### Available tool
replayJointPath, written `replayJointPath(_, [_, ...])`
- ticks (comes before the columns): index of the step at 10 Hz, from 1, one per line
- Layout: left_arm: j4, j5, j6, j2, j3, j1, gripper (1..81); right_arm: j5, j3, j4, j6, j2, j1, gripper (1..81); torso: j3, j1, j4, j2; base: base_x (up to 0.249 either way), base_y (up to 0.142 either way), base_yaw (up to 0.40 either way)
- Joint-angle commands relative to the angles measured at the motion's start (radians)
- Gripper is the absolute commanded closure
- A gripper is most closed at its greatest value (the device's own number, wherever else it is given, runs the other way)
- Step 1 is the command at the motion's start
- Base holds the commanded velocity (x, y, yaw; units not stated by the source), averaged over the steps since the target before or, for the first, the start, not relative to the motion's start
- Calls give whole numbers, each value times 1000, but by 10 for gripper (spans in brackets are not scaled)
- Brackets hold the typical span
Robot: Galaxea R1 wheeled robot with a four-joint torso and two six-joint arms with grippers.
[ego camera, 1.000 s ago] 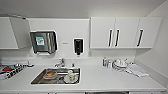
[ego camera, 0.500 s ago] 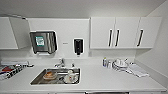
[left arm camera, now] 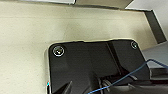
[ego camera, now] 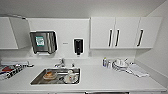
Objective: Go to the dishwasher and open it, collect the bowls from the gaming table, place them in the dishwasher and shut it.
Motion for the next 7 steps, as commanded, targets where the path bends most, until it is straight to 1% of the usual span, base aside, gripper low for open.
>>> replayJointPath(1, [7, -71, 0, -222, 223, -51, 10, -66, 347, 59, 54, -262, 99, 10, 0, 0, 0, 0, 0, 0, 0])
replayJointPath(2, [7, -110, -1, -287, 295, -50, 10, -68, 481, 65, 58, -361, 120, 10, 0, 64, 0, -100, 0, 0, 0])
replayJointPath(3, [7, -131, -1, -355, 367, -51, 10, -68, 561, 65, 58, -424, 136, 10, 0, 65, 0, -101, 0, 0, 0])
replayJointPath(4, [7, -144, -1, -442, 462, -53, 10, -68, 618, 67, 58, -483, 145, 10, -79, 71, 0, -111, 0, 0, 0])
replayJointPath(5, [8, -155, 0, -502, 524, -54, 10, -68, 662, 65, 58, -526, 156, 10, -96, 84, 0, -132, 0, 0, 0])
replayJointPath(6, [8, -174, 0, -555, 576, -54, 10, -66, 741, 65, 57, -575, 172, 10, -111, 98, 0, -156, 0, 0, 0])
replayJointPath(7, [10, -188, 2, -622, 657, -54, 10, -65, 839, 67, 57, -638, 191, 10, -137, 116, 0, -185, 0, 0, 0])
